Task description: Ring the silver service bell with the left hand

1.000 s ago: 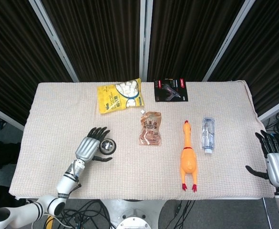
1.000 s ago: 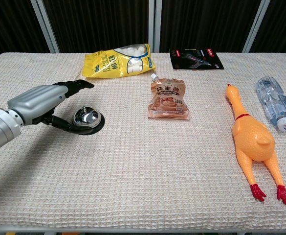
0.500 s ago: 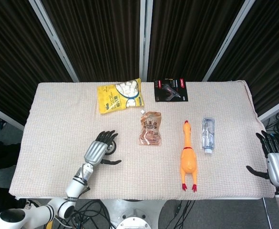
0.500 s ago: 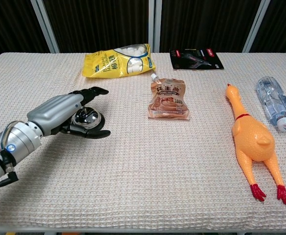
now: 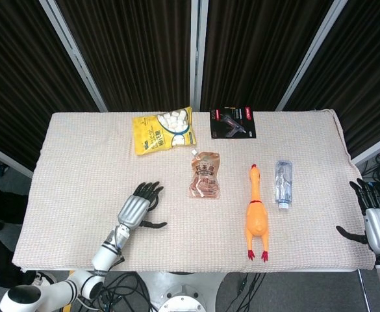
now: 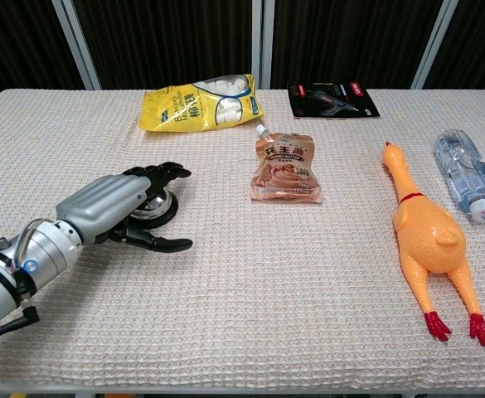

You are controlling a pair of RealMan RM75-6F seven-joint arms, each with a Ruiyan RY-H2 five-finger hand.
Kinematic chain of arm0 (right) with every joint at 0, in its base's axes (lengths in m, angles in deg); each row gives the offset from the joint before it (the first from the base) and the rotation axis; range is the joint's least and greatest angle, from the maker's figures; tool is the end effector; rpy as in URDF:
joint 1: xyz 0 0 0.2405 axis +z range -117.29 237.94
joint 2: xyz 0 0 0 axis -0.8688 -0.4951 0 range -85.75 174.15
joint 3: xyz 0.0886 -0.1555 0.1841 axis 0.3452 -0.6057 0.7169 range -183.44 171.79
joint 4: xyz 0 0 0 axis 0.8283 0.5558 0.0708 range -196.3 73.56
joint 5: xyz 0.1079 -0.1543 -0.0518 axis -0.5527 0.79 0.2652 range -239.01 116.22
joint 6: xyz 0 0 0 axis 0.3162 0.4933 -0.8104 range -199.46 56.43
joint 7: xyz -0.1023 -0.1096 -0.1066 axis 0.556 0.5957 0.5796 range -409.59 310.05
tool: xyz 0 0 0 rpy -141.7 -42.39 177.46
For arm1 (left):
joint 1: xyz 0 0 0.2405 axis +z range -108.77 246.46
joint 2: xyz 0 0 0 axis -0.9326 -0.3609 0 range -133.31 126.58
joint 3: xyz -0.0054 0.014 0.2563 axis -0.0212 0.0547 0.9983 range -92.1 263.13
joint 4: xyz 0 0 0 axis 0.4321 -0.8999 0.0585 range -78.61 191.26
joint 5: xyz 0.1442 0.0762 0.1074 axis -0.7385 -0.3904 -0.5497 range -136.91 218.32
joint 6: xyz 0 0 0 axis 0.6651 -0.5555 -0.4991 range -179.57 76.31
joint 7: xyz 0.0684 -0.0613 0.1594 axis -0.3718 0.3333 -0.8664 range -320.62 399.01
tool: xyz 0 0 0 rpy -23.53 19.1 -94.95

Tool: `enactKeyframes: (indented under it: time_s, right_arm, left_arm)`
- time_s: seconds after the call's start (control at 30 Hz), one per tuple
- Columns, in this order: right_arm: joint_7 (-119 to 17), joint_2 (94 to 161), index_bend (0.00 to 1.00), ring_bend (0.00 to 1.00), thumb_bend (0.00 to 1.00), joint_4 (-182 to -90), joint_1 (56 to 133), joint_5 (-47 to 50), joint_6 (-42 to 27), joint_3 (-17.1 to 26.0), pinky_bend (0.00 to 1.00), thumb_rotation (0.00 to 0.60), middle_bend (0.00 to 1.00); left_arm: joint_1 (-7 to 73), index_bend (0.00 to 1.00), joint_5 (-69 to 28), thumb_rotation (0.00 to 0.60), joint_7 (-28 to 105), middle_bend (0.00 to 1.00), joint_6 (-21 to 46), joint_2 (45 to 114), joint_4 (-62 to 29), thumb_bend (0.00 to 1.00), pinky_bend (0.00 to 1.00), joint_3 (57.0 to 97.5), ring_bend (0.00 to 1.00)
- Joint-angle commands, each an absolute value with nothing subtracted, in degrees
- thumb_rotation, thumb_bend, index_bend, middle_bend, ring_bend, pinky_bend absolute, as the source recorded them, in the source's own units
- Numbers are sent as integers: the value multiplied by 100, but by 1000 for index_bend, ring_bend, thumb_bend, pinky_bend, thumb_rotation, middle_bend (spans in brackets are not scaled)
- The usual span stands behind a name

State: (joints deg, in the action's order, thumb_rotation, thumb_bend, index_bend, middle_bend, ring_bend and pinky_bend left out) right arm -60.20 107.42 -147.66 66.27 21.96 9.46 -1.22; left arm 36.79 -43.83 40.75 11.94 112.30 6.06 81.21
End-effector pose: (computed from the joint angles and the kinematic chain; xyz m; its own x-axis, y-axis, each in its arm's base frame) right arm -0.3318 -0.2334 0.1873 0.3296 -0.0189 0.9439 -0.9433 0.0346 0.3301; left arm -0.1761 0.3212 -0.1241 0.3199 0.2529 0.9131 0.8998 -0.3828 -0.2093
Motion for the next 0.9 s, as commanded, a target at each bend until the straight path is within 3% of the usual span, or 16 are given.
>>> enactKeyframes:
  time_s: [0.03, 0.33, 0.63, 0.9]
  right_arm:
    - [-6029, 10746, 0, 0, 0, -14760, 6625, 2191, 944, -121, 0, 600, 0]
    - [-6030, 10741, 0, 0, 0, -14785, 6647, 2197, 897, -126, 0, 600, 0]
    - [-6083, 10771, 0, 0, 0, -14715, 6652, 2161, 859, -121, 0, 600, 0]
    - [-6083, 10790, 0, 0, 0, -14692, 6668, 2178, 833, -131, 0, 600, 0]
  left_arm:
    - [3673, 38, -4403, 212, 4047, 0, 1271, 11157, 481, 0, 0, 8086, 0]
    - [3751, 38, -4257, 209, 4036, 0, 984, 11203, 583, 0, 0, 8213, 0]
    - [3627, 38, -4339, 208, 4017, 0, 1353, 10974, 244, 0, 0, 7943, 0]
    - [3755, 38, -4203, 211, 3936, 0, 1032, 11030, 346, 0, 0, 8182, 0]
